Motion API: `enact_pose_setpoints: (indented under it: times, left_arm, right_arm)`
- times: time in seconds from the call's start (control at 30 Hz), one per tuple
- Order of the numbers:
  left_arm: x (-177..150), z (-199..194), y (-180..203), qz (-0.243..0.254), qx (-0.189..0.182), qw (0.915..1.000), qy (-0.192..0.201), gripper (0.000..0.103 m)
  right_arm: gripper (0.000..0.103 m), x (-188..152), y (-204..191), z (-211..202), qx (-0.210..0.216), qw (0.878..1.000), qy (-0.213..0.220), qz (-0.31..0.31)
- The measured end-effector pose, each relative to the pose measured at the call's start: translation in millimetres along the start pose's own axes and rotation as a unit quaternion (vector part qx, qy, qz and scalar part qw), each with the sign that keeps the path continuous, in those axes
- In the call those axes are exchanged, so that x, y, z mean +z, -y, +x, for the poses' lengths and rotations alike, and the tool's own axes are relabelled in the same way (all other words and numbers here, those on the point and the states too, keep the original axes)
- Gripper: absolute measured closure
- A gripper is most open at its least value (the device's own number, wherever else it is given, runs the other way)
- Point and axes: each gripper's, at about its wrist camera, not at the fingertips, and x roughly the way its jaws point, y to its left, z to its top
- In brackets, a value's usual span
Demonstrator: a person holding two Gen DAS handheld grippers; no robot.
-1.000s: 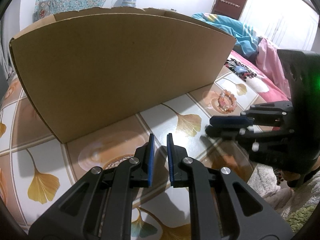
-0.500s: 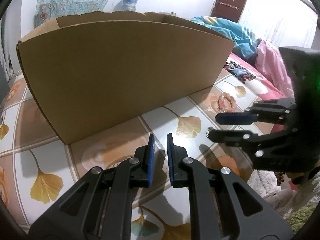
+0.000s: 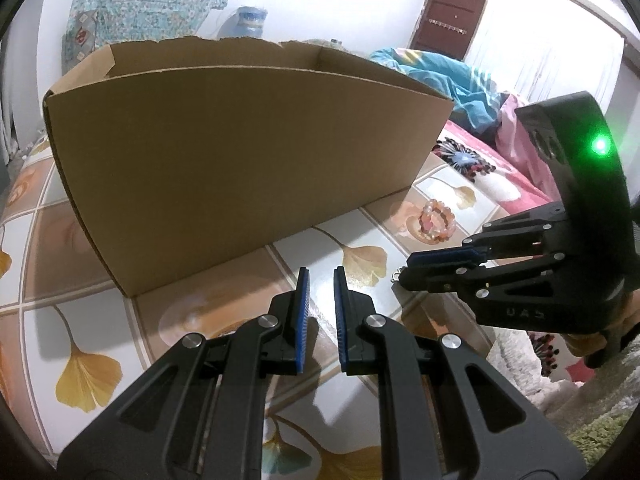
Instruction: Organize jewelry
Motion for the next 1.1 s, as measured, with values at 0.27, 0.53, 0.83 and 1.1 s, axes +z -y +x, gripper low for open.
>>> enact_pose_setpoints:
  times: [0.27,0.53,0.83,1.1]
  left_arm:
    - [-2,-2,-5,-0.010,-0.007,0.9999,0.006,0.092]
    - [-2,-4,-5,-0.007,-0.012,0.9999,0.007,0.092]
    - [5,18,50,0.086,-0.045,0.9949,-0.027,0.069]
    - [8,48,75,0.139,0.003,0.9877,-0.071,0.075]
  right_arm:
    - [0.102,6,5,0,0.009,1.000,-0.011,0.013]
    - [0.102,-1,16,-23,0.001,1.000,0.009,0.018]
    - [0.098,-24,51,-41,0.005,0.997,0.038,0.065]
    - [0.095,-43,59,-42,0.034,0.993,0.077,0.085]
